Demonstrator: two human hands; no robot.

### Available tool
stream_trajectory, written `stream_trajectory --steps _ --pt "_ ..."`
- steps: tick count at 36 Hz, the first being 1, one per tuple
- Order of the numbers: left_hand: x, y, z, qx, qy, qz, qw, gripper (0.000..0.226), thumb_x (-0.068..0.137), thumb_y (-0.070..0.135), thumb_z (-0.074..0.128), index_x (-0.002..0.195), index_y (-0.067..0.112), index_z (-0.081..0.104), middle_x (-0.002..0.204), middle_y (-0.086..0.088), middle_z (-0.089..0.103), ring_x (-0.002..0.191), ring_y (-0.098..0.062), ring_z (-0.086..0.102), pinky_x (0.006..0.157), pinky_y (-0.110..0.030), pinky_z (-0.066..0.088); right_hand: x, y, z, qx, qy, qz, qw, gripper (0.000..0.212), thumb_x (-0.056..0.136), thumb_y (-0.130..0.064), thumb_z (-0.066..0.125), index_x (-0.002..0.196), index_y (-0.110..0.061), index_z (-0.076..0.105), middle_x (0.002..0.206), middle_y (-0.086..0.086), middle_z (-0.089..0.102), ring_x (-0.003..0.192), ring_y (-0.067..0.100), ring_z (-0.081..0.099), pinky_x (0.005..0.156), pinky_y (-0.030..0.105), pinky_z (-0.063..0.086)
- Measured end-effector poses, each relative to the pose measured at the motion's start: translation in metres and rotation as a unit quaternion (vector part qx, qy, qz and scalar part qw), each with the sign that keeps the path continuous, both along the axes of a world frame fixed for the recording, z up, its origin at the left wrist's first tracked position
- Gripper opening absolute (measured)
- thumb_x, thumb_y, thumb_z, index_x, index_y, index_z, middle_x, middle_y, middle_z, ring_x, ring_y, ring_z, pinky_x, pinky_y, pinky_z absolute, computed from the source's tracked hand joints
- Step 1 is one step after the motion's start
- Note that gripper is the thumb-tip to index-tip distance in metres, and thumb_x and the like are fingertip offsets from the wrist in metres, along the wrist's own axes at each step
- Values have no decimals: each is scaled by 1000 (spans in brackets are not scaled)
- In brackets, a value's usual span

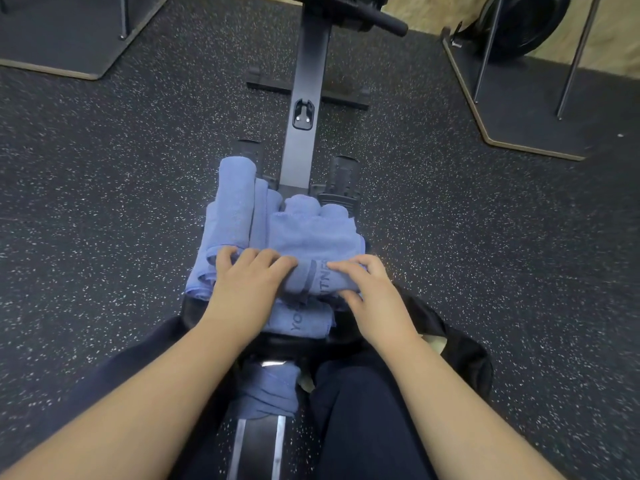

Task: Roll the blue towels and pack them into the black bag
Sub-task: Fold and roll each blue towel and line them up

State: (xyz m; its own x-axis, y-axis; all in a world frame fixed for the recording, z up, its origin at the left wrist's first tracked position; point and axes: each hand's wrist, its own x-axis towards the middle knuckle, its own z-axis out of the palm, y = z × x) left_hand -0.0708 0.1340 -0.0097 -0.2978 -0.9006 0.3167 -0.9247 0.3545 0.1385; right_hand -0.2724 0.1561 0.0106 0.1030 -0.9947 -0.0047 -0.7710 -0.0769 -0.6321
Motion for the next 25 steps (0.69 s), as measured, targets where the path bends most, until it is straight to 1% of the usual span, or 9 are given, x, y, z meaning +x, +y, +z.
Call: stream_trajectory --steps 2,4,6,9,14,17,19,22,25 --pt "-1 -2 -1 -5 -2 4 1000 56 48 -1 82 96 24 68 86 2 64 83 -25 61 87 -44 23 0 -2 -4 -7 11 1 1000 42 89 -5 60 125 -27 61 123 1 46 109 22 52 98 31 41" --pt "-3 -3 -3 -8 -3 4 1000 54 50 0 82 97 23 68 89 1 64 94 -25 55 89 -47 22 0 -4 -7 -13 21 -4 1000 39 92 -8 57 126 -26 61 122 2 48 109 24 51 98 30 39" --pt "-4 -3 -6 -5 -5 7 1000 54 52 1 81 100 22 67 99 -2 63 103 -25 47 91 -49 21 0 -7 -8 -20 35 -8 999 36 94 -11 54 126 -26 60 122 2 49 111 25 47 98 27 36" --pt "-5 -3 -7 -5 0 7 1000 55 53 5 83 104 20 67 117 -11 58 112 -27 43 93 -49 22 1 -10 -7 -23 59 -17 998 29 97 -15 49 125 -20 56 125 4 50 114 25 41 96 29 31" --pt "-6 -2 -6 -36 23 -21 999 59 57 3 77 110 19 60 110 -5 58 105 -26 48 94 -44 27 5 -16 -4 -22 75 -32 996 25 100 -17 42 122 -15 53 122 6 51 109 28 41 92 36 34" --pt "-8 0 0 -24 46 -25 998 41 66 7 55 103 25 50 107 -2 59 101 -28 54 88 -41 30 7 -18 -4 -16 90 -36 995 27 102 -19 35 123 -15 51 121 10 50 106 29 39 91 39 34" --pt "-9 1 3 -12 50 -26 998 35 69 11 44 99 25 51 110 -3 60 103 -29 56 86 -41 31 9 -20 -6 -21 99 -40 994 29 102 -19 33 124 -16 51 118 12 50 103 29 39 89 36 32" --pt "-11 0 2 0 37 -20 999 33 68 11 53 98 23 57 117 -4 61 111 -29 56 88 -43 31 10 -25 -9 -27 117 -56 991 29 102 -20 32 124 -17 51 114 13 52 101 31 40 87 38 33" --pt "-13 0 2 8 19 -5 1000 28 74 20 56 102 24 59 124 -6 59 119 -29 53 93 -46 29 13 -28 -13 -43 149 -79 985 28 103 -23 33 122 -19 53 111 11 52 99 31 43 83 40 34"
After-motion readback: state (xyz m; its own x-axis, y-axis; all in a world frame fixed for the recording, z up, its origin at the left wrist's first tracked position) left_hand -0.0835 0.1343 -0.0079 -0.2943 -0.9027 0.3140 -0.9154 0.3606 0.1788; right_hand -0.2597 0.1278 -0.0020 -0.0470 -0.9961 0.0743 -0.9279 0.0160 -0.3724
